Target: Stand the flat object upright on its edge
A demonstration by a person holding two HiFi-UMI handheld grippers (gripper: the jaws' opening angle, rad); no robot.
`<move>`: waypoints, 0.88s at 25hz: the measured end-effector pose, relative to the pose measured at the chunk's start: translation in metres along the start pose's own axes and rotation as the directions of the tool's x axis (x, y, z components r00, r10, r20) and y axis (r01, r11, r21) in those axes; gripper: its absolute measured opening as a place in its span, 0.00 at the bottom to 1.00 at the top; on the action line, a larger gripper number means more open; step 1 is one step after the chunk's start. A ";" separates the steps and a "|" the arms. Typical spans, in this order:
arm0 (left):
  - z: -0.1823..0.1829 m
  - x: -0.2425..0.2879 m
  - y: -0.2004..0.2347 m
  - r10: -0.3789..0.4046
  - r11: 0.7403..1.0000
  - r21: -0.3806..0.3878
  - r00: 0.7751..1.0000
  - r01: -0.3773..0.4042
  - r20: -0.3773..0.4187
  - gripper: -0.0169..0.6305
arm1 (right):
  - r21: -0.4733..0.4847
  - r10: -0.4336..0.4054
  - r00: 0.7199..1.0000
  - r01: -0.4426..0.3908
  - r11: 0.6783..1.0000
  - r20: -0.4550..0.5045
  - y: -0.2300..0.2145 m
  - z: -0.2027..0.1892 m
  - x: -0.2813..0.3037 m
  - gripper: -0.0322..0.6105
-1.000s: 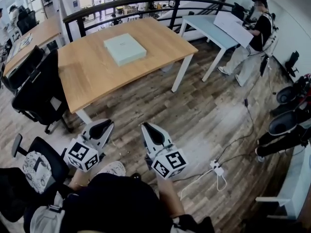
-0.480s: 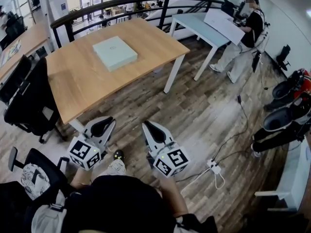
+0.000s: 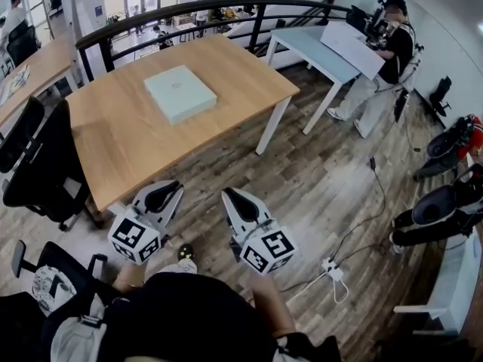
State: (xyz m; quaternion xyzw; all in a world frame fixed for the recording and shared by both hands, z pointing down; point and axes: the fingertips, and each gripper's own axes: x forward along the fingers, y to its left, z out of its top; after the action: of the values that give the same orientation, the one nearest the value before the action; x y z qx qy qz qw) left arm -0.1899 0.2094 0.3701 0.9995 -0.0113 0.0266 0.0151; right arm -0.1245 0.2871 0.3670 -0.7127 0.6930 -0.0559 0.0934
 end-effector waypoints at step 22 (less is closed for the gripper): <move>0.000 0.034 0.110 0.025 1.000 -0.010 1.000 -0.025 -0.011 0.10 | 0.009 0.041 0.998 -0.040 0.999 -0.045 -0.021 -0.006 0.115 0.11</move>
State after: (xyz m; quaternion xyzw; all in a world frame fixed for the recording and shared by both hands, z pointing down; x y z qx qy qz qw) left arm -0.1582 0.0992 0.3755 0.9990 -0.0238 0.0324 0.0202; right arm -0.1013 0.1722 0.3714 -0.6967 0.7089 -0.0729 0.0818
